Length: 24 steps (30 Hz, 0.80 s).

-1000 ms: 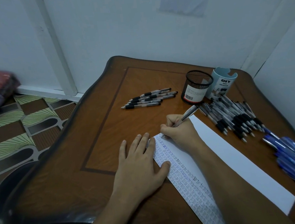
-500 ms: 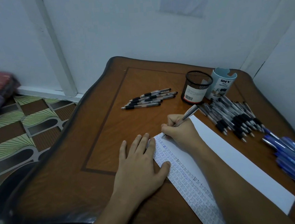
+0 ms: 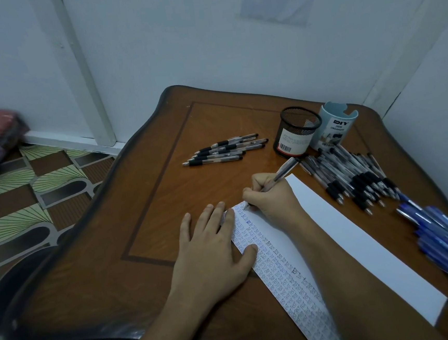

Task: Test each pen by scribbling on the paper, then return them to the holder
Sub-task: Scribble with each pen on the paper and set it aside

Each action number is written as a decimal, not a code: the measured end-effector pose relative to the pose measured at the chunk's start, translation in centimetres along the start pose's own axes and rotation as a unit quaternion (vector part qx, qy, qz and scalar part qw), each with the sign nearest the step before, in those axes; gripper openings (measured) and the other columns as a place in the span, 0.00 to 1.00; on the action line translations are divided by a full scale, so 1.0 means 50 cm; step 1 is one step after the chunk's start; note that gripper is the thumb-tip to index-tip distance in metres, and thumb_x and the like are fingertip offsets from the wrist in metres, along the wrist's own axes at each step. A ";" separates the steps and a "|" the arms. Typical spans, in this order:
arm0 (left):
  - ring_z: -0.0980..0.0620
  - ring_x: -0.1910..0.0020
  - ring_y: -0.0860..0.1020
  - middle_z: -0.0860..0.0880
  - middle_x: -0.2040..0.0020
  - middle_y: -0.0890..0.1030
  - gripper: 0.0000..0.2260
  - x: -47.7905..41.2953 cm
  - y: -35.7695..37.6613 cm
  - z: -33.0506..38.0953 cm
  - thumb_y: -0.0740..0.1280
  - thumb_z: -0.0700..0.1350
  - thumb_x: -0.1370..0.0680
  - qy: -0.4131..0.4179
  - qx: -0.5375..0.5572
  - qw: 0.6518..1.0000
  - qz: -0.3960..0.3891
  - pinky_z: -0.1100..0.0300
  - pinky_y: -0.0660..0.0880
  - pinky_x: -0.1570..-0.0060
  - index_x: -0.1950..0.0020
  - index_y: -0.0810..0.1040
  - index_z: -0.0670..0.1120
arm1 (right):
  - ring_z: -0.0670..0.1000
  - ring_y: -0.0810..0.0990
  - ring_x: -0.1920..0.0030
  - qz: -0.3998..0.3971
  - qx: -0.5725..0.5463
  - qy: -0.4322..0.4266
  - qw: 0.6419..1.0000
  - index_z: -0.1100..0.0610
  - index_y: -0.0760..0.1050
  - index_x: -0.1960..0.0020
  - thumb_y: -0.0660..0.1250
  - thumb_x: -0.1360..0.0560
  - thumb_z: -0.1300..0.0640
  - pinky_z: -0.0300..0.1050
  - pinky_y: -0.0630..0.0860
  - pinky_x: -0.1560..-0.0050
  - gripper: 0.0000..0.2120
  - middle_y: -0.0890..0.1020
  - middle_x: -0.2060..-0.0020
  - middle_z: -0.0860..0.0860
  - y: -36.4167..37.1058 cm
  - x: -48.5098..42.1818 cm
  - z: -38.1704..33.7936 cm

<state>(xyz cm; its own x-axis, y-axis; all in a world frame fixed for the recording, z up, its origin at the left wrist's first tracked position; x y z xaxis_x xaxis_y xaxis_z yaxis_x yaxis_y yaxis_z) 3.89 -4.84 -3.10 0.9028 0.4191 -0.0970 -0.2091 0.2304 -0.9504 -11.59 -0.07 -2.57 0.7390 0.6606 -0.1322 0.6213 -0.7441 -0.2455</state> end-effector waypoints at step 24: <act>0.57 0.21 0.44 0.55 0.19 0.49 0.40 0.002 0.000 0.000 0.37 0.69 0.29 -0.003 -0.016 1.000 -0.012 0.48 0.36 0.26 0.20 0.52 0.55 | 0.47 0.67 0.72 0.018 0.028 -0.014 0.999 0.54 0.61 0.71 0.67 0.27 0.67 0.43 0.65 0.67 0.21 0.63 0.74 0.54 -0.006 0.006 -0.015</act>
<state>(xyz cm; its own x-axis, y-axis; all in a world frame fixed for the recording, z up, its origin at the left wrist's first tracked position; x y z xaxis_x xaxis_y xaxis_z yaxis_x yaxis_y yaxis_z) 3.98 -4.78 -3.08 0.9050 0.4192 -0.0723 -0.1754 0.2130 -0.9612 -11.36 0.27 -1.82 0.7523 0.6369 -0.1684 0.5788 -0.7611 -0.2929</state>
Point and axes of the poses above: each hand's wrist, its own x-axis away from the middle knuckle, its own y-axis out of the palm, z = x × y, the point moved 9 cm from there along -x, towards the middle knuckle
